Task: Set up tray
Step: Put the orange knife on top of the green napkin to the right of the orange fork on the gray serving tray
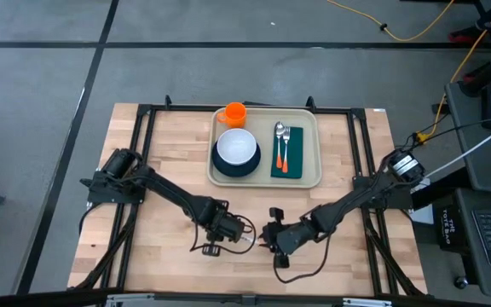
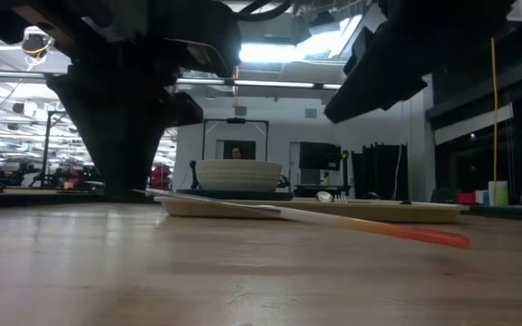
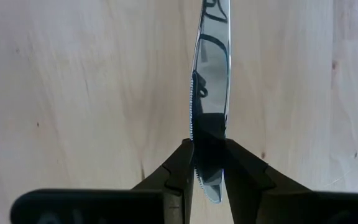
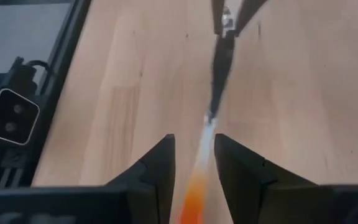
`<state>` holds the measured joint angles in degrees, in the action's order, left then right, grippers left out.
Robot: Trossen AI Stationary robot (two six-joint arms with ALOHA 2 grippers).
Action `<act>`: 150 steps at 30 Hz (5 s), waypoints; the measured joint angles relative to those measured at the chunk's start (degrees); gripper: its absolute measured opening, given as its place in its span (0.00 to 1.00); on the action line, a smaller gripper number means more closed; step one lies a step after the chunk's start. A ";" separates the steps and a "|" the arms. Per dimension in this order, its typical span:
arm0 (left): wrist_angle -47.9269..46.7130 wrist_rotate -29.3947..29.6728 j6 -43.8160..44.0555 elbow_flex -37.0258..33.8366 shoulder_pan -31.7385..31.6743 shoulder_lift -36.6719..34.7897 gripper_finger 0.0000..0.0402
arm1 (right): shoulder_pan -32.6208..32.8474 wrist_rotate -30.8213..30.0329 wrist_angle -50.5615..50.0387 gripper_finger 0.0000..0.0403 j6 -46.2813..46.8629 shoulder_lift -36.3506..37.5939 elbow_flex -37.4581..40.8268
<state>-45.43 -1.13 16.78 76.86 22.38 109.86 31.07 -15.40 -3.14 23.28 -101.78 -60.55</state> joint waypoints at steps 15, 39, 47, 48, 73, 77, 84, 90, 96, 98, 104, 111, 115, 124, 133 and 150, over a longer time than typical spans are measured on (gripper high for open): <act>-0.24 0.02 -0.98 0.02 -2.39 -0.07 0.14 | -2.34 -0.37 0.55 0.29 -1.29 -1.74 -0.02; -1.31 0.27 -2.56 0.02 -2.35 -0.09 0.15 | -4.66 1.51 -16.37 0.29 -1.07 -12.47 -13.81; -1.28 0.38 -2.54 0.02 -2.35 -0.11 0.15 | -4.63 1.51 -15.58 0.30 -1.09 -12.54 -13.81; -1.27 0.51 -2.53 0.02 -2.35 -0.11 0.15 | -4.63 1.51 -15.56 0.30 -1.09 -12.54 -13.81; -0.91 1.38 -1.49 0.15 -2.24 -1.64 0.15 | -4.66 -0.56 -16.40 0.30 0.20 -13.94 -13.81; -0.99 1.36 -1.49 0.15 -2.28 -1.64 0.15 | -4.66 -0.56 -16.44 0.29 0.20 -13.94 -13.81; -1.04 1.31 -1.45 0.15 -2.31 -1.64 0.15 | -4.63 -0.45 -16.44 0.17 0.33 -13.94 -13.81; -1.06 -0.36 -1.07 0.21 -2.33 -1.64 0.15 | -4.66 -0.63 -16.66 0.10 0.65 -13.94 -13.79; -1.01 -0.43 -1.28 0.22 -2.29 -1.64 0.15 | -4.68 0.62 -16.39 0.10 0.92 -13.92 -13.80; -1.03 -0.45 -1.45 0.22 -2.29 -1.64 0.16 | -4.68 0.72 -16.37 0.10 1.33 -13.89 -13.80; -0.94 0.50 -1.85 0.22 -2.24 -1.62 0.22 | -4.70 1.45 -16.46 0.10 1.95 -13.89 -13.81; -0.92 1.08 -2.99 0.22 -2.20 -1.62 0.29 | -4.71 2.03 -16.41 0.10 3.05 -13.87 -13.80; -0.97 1.10 -3.21 0.22 -2.20 -1.70 0.33 | -4.68 2.19 -16.36 0.10 3.41 -13.87 -13.80; -2.90 0.42 -3.21 2.17 -1.86 -3.78 0.36 | -4.55 3.55 -16.37 0.10 3.23 -13.85 -13.80; -8.00 2.46 -8.54 2.28 0.69 -6.59 0.32 | -4.61 3.33 -18.64 0.10 3.40 -12.75 -13.79; 24.10 7.81 -12.42 -25.29 0.99 -31.61 0.01 | -3.39 -6.05 -26.74 0.10 9.22 -2.15 -10.24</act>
<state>-21.33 6.68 4.35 51.57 23.38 78.25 27.68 -21.45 -29.87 32.50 -103.93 -70.79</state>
